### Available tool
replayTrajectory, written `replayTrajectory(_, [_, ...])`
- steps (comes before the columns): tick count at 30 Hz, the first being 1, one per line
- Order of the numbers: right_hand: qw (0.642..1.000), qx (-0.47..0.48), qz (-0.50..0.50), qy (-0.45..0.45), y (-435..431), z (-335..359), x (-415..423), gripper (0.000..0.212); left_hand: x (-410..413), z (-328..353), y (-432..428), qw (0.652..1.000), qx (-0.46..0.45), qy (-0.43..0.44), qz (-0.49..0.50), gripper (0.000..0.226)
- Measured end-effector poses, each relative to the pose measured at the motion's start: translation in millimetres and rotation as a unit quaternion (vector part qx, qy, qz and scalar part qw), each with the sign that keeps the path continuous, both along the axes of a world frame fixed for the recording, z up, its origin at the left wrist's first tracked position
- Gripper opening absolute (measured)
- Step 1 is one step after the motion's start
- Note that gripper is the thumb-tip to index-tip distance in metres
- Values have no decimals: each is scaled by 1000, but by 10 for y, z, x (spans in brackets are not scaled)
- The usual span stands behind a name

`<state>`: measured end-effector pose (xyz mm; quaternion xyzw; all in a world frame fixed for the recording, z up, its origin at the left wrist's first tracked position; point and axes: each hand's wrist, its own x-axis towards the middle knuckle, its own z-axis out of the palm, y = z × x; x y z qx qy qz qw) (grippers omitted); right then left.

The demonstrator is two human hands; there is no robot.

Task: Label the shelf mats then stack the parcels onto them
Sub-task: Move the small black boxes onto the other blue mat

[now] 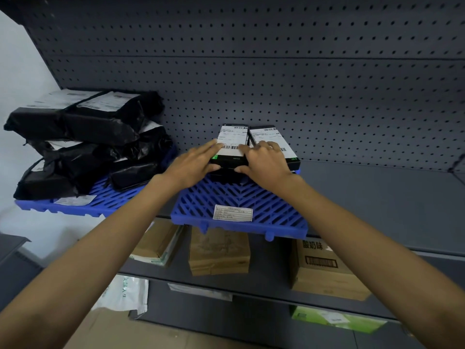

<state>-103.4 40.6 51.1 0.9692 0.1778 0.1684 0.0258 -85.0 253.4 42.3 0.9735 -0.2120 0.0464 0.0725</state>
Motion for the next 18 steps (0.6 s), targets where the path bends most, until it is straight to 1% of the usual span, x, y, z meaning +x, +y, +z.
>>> replayTrajectory(2, [999,28,37,-8,-168,22,-8,62,-54,30,-36,999,-6,-28,-19,63])
replayTrajectory(5, [992,92,80,-21,-500,53,-41,59,-155,105,-219,992,-21,-101,-68,57])
replayTrajectory(8, [986,151,75,16,-846,14,-74,62,-207,136,-512,989,-1,-125,-78,58])
replayTrajectory(11, [976,185,52,100,-1074,-103,-88,69,-208,87,-769,995,-9,-103,-2,62])
replayTrajectory(13, [960,234,56,145,-1111,-188,-99,72,-215,14,-877,995,-25,-87,50,62])
replayTrajectory(15, [948,268,71,157,-1080,-242,-103,75,-222,-56,-907,992,-30,-94,80,59])
replayTrajectory(18, [945,256,79,187,-951,-285,-113,85,-207,-68,-859,985,-105,-84,111,49])
